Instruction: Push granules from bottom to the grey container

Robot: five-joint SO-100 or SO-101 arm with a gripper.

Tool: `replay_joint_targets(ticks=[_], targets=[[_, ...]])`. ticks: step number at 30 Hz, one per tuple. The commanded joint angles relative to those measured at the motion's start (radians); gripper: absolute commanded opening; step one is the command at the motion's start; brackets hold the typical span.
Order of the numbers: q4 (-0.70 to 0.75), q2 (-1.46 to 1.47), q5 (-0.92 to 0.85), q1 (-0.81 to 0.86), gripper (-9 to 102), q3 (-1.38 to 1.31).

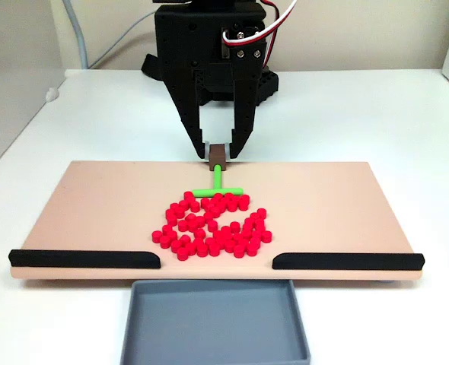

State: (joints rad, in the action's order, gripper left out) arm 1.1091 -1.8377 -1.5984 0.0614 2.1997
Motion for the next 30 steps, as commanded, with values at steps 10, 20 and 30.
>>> replay_joint_targets(ticks=[10,20,30], targets=[[-0.003,0.057,0.014,-0.002,0,-0.058],[-0.003,0.087,0.014,-0.002,0,-0.087],[-0.003,0.124,0.025,-0.005,0,-0.13]])
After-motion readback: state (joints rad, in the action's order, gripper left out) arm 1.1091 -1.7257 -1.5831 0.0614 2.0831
